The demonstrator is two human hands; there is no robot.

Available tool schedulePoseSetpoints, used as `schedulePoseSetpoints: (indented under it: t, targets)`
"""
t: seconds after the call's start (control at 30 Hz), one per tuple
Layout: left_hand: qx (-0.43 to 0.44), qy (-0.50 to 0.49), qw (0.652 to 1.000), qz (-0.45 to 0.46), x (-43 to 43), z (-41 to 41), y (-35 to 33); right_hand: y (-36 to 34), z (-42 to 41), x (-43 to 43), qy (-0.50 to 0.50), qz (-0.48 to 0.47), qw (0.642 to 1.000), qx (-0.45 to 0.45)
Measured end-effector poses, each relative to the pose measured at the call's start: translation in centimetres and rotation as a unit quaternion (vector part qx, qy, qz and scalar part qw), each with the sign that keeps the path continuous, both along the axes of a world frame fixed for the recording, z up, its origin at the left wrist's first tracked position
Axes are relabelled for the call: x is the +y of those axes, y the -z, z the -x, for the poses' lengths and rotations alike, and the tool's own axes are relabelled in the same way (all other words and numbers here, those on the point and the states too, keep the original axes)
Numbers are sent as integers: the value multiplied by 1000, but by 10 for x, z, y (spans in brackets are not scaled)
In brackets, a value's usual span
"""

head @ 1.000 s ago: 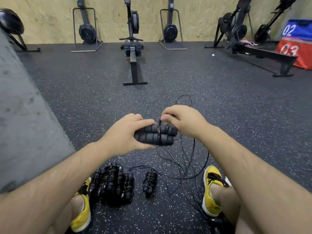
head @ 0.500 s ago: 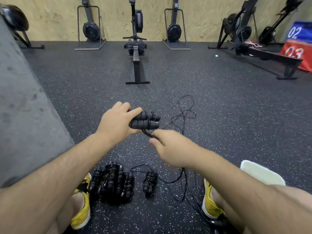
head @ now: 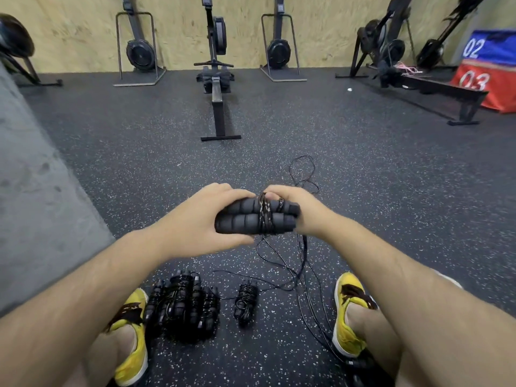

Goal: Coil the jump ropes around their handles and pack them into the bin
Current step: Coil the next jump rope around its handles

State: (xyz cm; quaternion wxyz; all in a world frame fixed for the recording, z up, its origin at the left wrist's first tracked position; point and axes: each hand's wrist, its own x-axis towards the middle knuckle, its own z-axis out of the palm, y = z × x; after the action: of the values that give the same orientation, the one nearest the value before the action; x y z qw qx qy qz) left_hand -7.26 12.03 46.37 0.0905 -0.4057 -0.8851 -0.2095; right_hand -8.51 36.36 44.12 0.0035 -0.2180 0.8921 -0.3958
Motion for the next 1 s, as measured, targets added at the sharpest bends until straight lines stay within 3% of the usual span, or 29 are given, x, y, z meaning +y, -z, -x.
schedulePoseSetpoints:
  t: [0.07, 0.13, 0.27, 0.37, 0.53, 0.7, 0.83, 0.93, 1.0]
  targets:
    - [-27, -14, 999, -14, -5, 2, -1, 10, -7, -12, 3, -2, 1000, -20]
    - [-33, -34, 999, -24, -6, 6, 3, 15, -15, -29, 28, -71, 997, -32]
    - [-6, -82, 995, -55, -3, 16, 8, 20, -37, -56, 40, -38, 983, -174]
    - [23, -120, 992, -24, -6, 24, 14, 14, -51, -64, 25, -107, 975, -192]
    - [80, -109, 990, 41, -11, 33, 21, -31, -56, -48, 29, -218, 975, -40]
    - [97, -41, 990, 90, -1, 27, 25, -56, -42, -30, 59, -310, 938, 142]
    - [47, 15, 997, 67, 8, 13, 21, -54, -12, -8, 44, -207, 972, 103]
    - [-12, 32, 999, 22, 9, 3, 11, -37, 6, 8, 8, -16, 1000, -8]
    - [-61, 21, 997, -31, 7, -4, 4, -29, 5, 9, -13, 128, 988, -84]
